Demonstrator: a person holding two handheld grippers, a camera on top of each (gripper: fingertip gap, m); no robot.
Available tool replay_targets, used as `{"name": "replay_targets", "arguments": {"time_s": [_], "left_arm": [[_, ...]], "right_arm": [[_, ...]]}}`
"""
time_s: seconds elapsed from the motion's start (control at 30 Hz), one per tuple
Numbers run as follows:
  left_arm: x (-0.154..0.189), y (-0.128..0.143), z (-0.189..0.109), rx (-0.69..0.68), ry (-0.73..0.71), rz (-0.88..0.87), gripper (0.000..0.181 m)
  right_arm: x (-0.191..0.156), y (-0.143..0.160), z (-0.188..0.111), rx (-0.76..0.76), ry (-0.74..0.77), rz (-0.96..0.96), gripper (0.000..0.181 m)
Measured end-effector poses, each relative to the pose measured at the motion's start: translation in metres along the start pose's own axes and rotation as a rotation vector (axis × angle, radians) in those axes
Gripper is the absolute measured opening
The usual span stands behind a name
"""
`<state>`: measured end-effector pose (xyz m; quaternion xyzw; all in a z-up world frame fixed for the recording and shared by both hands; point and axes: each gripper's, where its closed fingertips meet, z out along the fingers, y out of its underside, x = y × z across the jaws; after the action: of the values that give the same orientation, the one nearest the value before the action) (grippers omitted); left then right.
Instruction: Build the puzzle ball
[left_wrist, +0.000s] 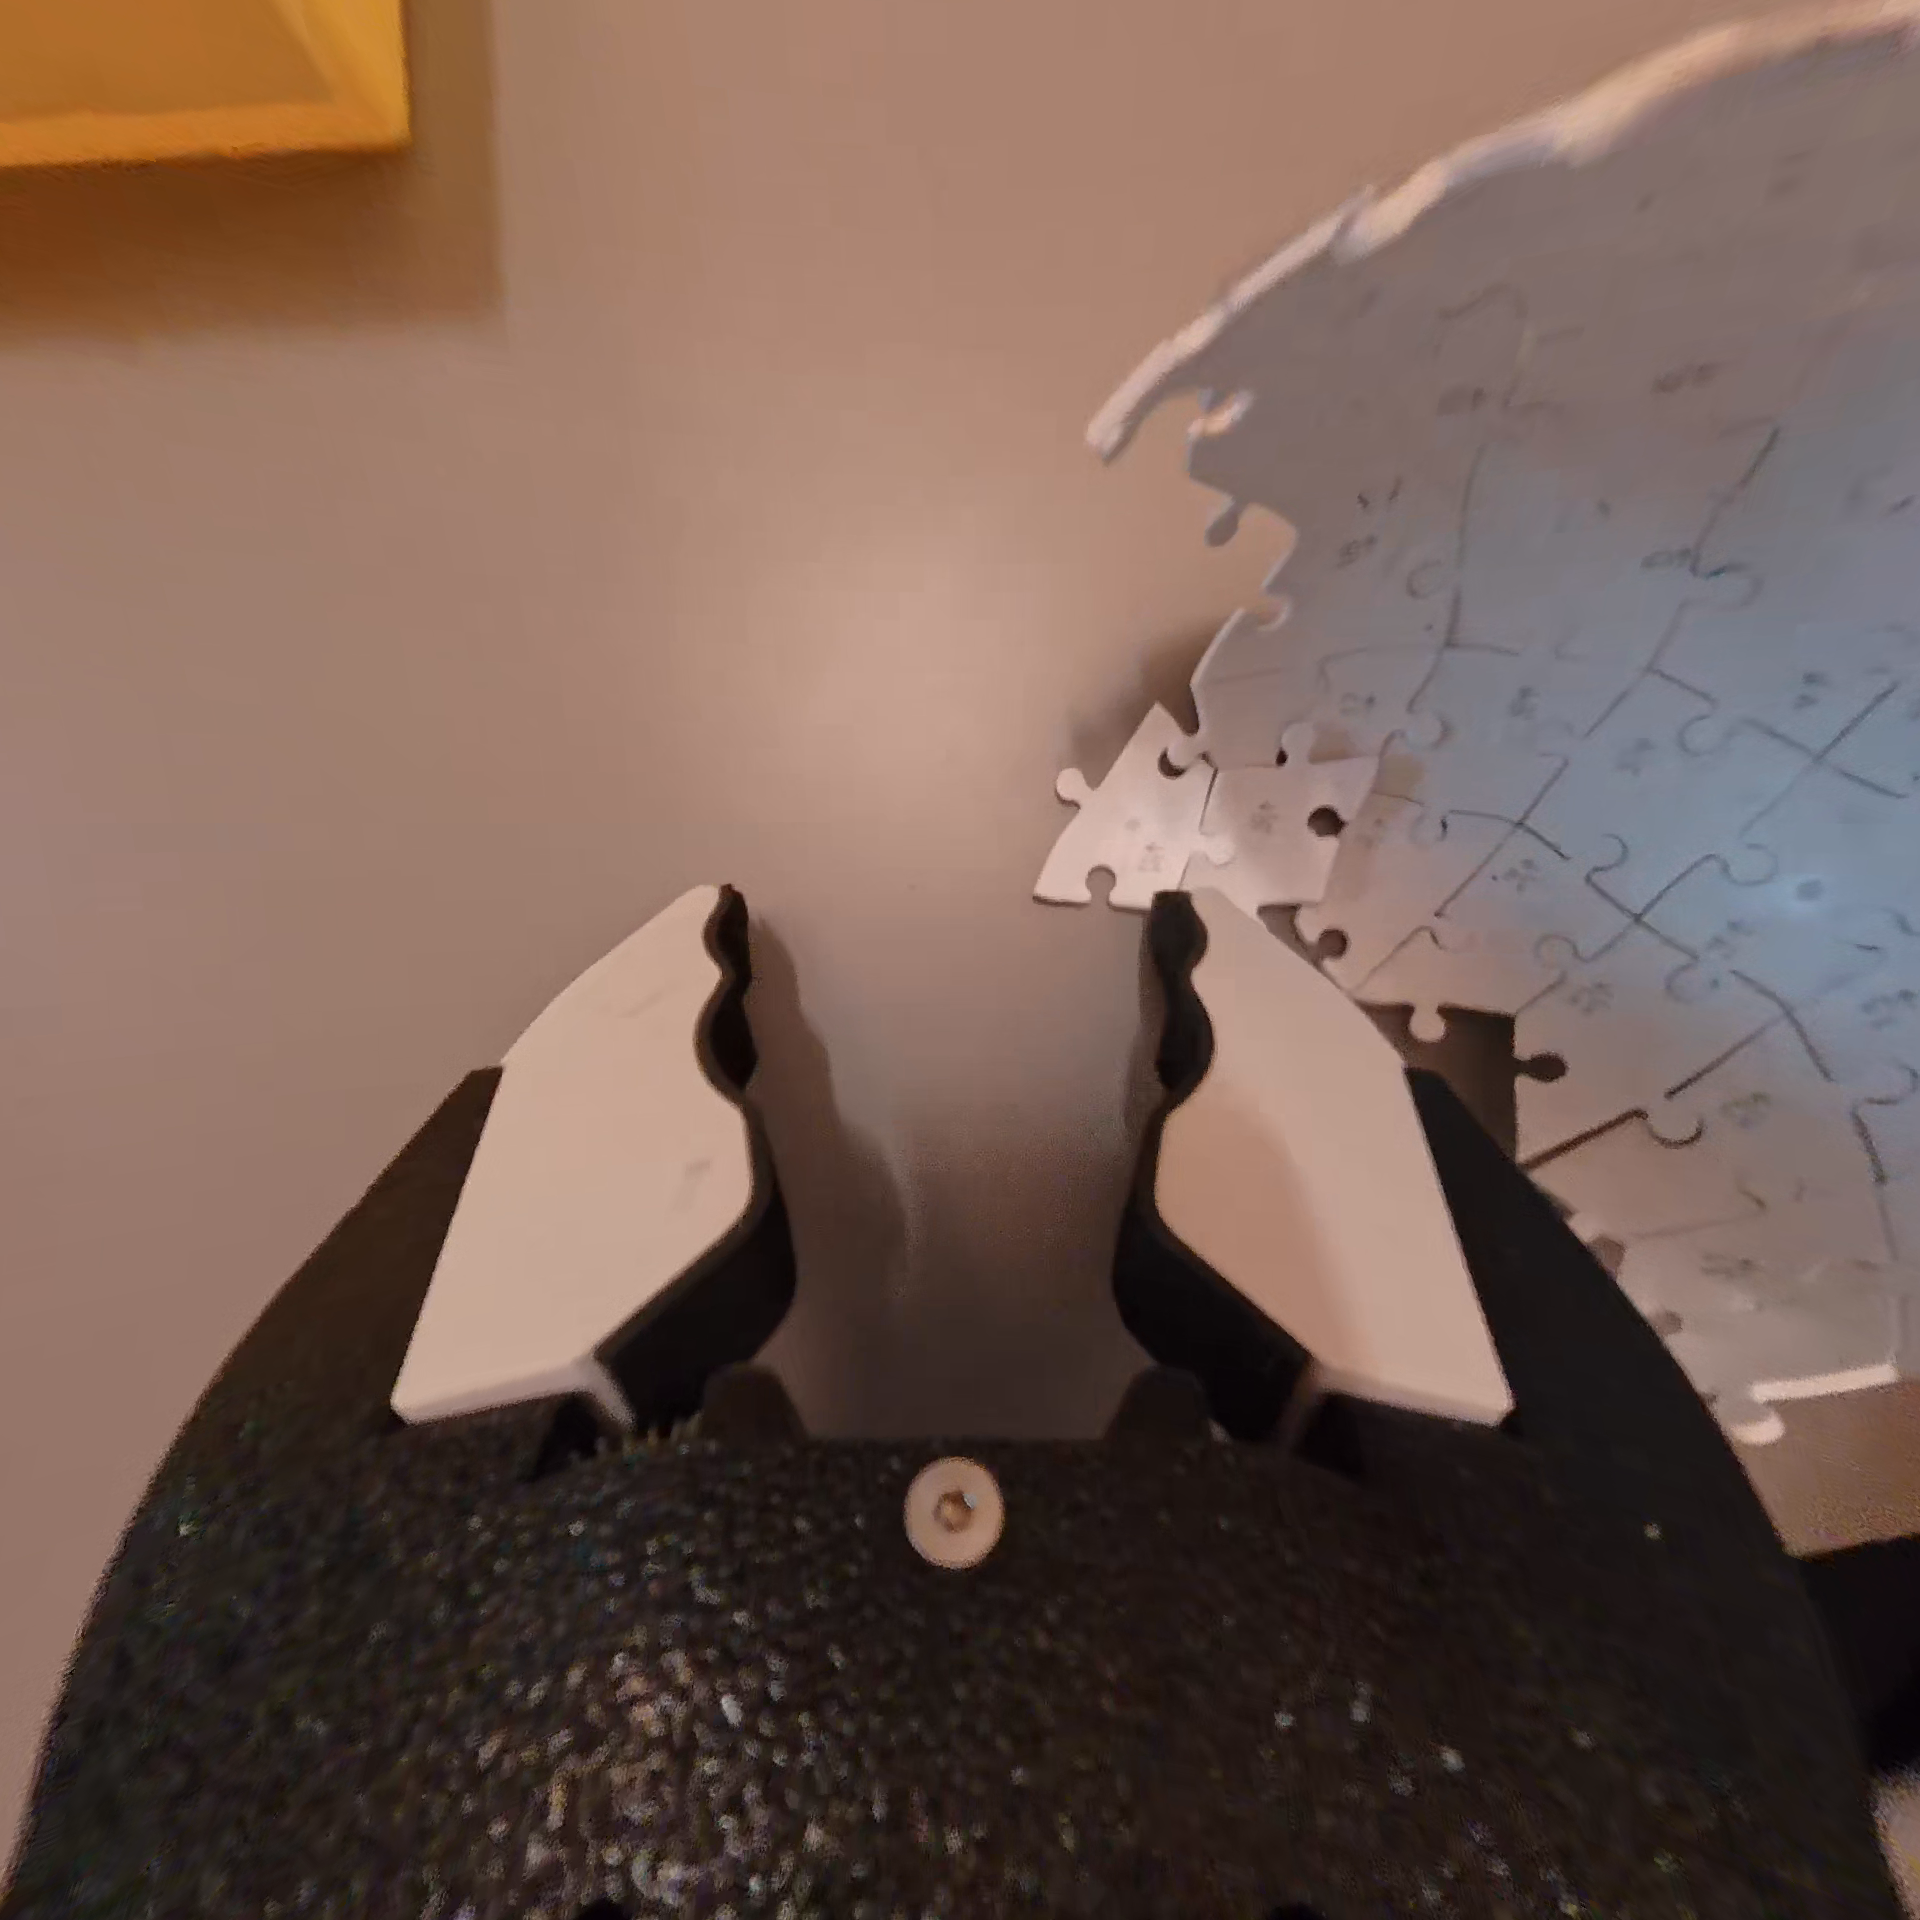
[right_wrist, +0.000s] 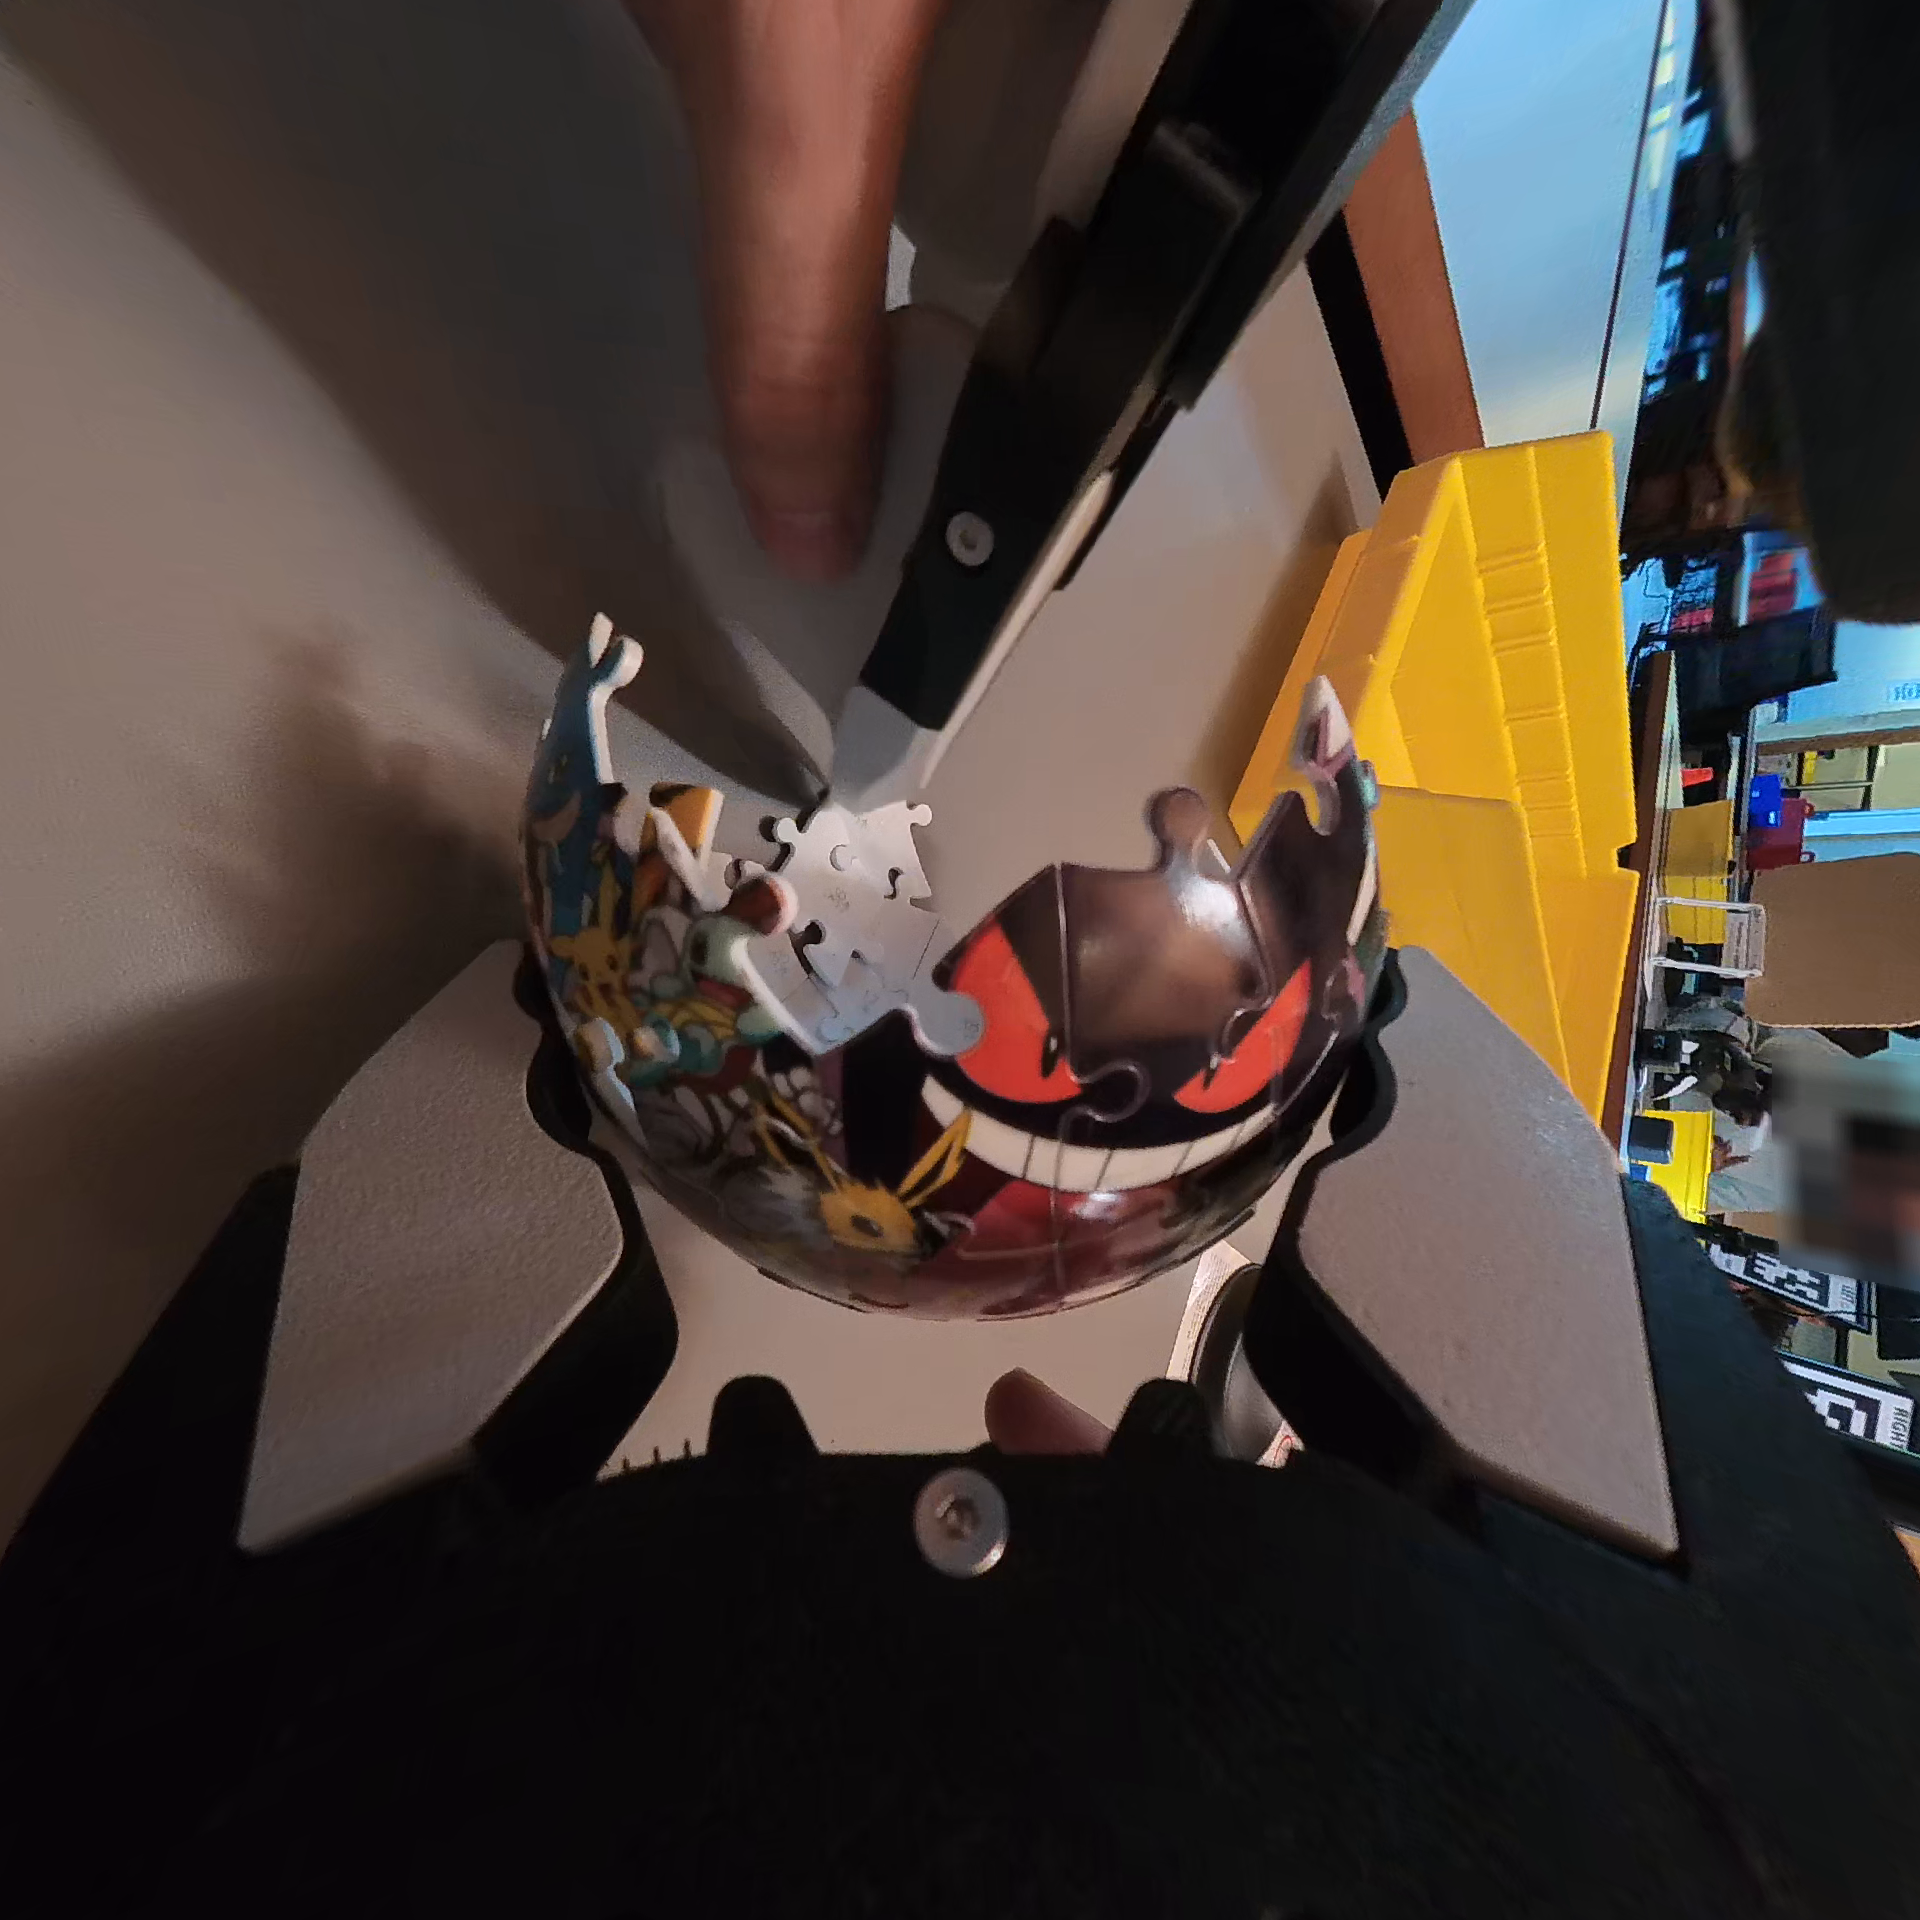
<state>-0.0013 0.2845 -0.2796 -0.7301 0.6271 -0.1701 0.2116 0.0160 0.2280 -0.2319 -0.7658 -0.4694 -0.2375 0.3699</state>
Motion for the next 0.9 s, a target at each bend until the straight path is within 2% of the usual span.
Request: {"name": "replay_targets", "arguments": {"time_s": [0.03,0.23,0.53,0.7,0.9], "left_arm": [[0.000,-0.005,0.000,0.032,-0.002,0.005,0.076],[0.009,-0.024,0.011,0.148,0.025,0.007,0.081],[0.017,-0.017,0.017,0.109,0.085,0.085,0.096],[0.010,-0.020,0.020,0.144,0.088,0.115,0.109],[0.003,-0.025,0.020,0.197,0.082,0.187,0.112]], "right_arm": [[0.000,0.000,0.000,0.000,0.000,0.000,0.141],[0.000,-0.001,0.000,0.006,0.000,-0.001,0.141],[0.000,0.001,0.000,0.010,-0.018,0.007,0.140],[0.000,0.000,0.000,0.013,-0.021,0.001,0.140],[0.000,0.000,0.000,0.023,-0.031,0.000,0.139]]}}
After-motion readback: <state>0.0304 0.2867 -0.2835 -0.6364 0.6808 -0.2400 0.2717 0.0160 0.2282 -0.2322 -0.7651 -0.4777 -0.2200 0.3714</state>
